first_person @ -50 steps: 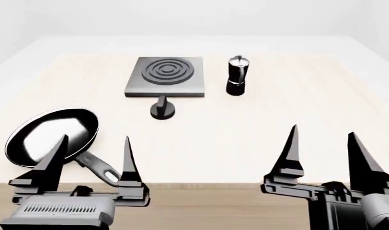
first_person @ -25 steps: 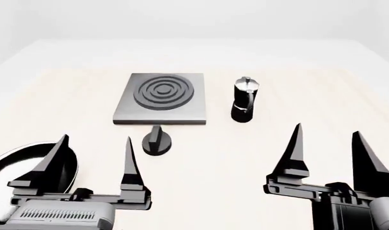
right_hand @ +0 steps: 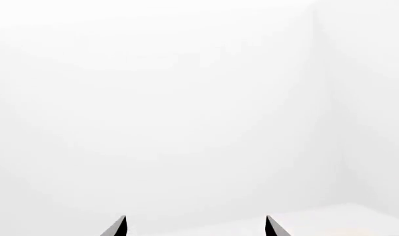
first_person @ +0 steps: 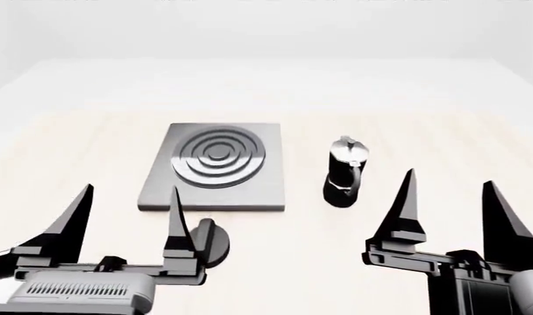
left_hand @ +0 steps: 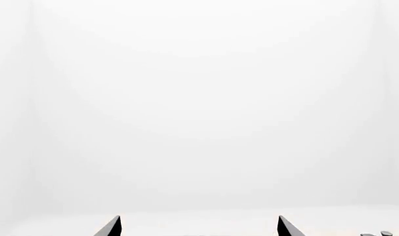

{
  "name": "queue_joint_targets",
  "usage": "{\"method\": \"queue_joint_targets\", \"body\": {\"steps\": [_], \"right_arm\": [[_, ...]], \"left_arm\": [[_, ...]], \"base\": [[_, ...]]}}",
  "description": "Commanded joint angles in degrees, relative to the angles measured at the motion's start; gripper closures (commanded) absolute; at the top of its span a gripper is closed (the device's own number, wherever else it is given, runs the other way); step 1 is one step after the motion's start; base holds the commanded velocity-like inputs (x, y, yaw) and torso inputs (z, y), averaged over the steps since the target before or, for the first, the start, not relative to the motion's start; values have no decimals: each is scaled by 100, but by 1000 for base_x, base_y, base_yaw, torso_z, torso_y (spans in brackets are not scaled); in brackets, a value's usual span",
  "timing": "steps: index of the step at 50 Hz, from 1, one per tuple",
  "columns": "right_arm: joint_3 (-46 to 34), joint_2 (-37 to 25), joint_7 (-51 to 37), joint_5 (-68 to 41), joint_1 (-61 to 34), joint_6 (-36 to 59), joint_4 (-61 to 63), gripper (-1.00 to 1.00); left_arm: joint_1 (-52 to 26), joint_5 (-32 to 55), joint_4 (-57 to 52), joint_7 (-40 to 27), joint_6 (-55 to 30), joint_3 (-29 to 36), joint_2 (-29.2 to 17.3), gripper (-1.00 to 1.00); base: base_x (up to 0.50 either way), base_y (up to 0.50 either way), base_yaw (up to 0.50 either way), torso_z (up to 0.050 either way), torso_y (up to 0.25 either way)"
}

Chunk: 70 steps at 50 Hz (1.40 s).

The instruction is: Turn on the stove and put the moka pot on it.

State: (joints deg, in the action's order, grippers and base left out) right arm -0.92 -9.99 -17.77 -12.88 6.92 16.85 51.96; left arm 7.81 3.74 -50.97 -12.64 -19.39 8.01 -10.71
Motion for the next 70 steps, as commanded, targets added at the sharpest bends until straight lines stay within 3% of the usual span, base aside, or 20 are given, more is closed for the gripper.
{"method": "queue_joint_targets", "body": {"steps": [1,39,70], "right_arm": [[120,49,87,71,32,-112,-7,-100],[-19,-147,-108,-13,36,-149,-4,-100],[-62,-300,-233,-121,22,-156,12,-100]], "left_arm": [[-31,125,40,132,-69,-165,90,-100],[-66,208,-19,-40,-270,-17,-106,-100],[-108,224,137,-132,-234,222,-296,-100]], "base": [[0,0,0,50,0],[0,0,0,50,-3],[0,0,0,41,-186]]}}
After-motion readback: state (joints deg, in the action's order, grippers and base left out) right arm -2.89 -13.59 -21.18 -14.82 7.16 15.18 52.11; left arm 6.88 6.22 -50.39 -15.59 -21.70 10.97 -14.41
